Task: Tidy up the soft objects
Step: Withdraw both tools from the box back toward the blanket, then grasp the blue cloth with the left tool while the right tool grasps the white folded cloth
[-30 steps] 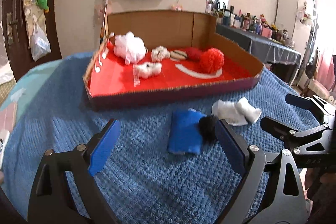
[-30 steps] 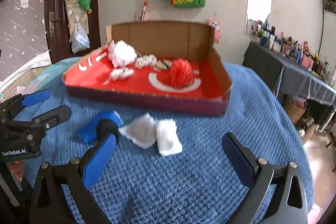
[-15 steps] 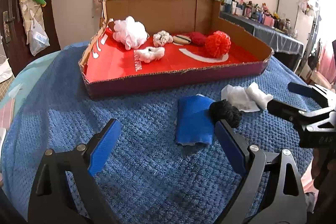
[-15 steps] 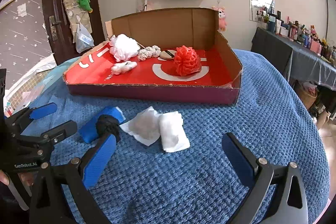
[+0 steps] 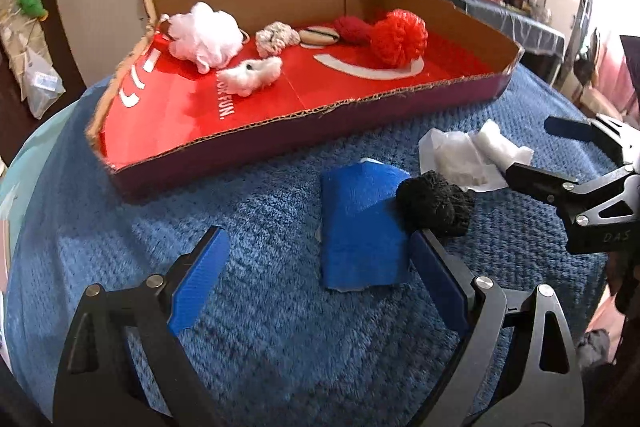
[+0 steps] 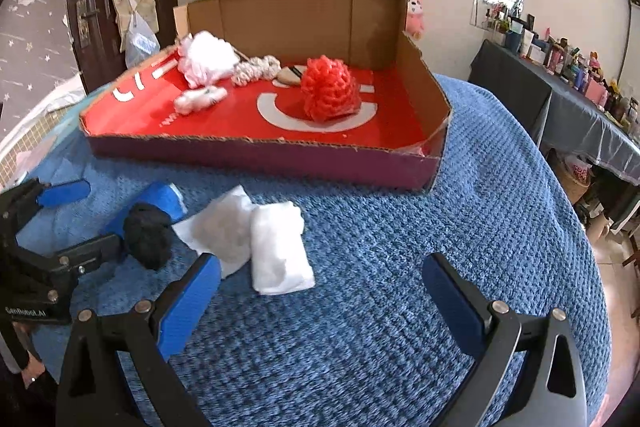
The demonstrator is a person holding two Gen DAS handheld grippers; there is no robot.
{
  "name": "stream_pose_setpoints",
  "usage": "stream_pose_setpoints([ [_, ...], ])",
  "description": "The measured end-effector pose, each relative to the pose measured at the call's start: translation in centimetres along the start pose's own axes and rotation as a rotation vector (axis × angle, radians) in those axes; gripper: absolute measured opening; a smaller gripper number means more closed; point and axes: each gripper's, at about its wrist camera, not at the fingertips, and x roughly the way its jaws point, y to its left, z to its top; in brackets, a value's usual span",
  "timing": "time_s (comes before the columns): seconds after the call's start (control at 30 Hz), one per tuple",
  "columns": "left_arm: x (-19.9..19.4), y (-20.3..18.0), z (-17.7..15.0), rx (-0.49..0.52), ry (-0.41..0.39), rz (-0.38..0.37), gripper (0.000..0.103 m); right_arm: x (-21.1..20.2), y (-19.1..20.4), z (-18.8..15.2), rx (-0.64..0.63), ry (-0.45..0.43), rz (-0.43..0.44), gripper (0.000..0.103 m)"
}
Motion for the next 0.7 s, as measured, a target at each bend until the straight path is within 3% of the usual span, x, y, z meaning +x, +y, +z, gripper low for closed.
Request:
stream_pose_setpoints([
  [0.1,0.8,0.0,0.4,0.023,0.034,-0.011,0.092,0.5,-0.2,0.0,-0.014,0.025,-0.002,0.102],
  [0.33,2.0,-0.3,1.3,0.065,0.068,-0.023,0.092,1.3,-0.8,0.1,-0.038,0.057,0.0,0.083],
  [0.47,2.8,-0.2,1.6,0.049,0.087,-0.044,0.092,1.7,-0.3,0.3,-0.065,0.065,0.008,0.081],
  [0.53,3.0,-0.1,1.6,0.035,0.094,-0.056,0.091,2.0,0.0,0.4,-0.079,0.074,0.014,0.073],
  [0.63,3.1,-0.1,1.7,0.016,0.094,-0.078,0.08,2.3,0.2,0.5,-0.087,0.082,0.034,0.064],
  [0.7,3.0,-0.1,1.7,0.01,0.087,-0.088,0.067,2.2,0.3,0.6,-0.087,0.075,0.049,0.056],
])
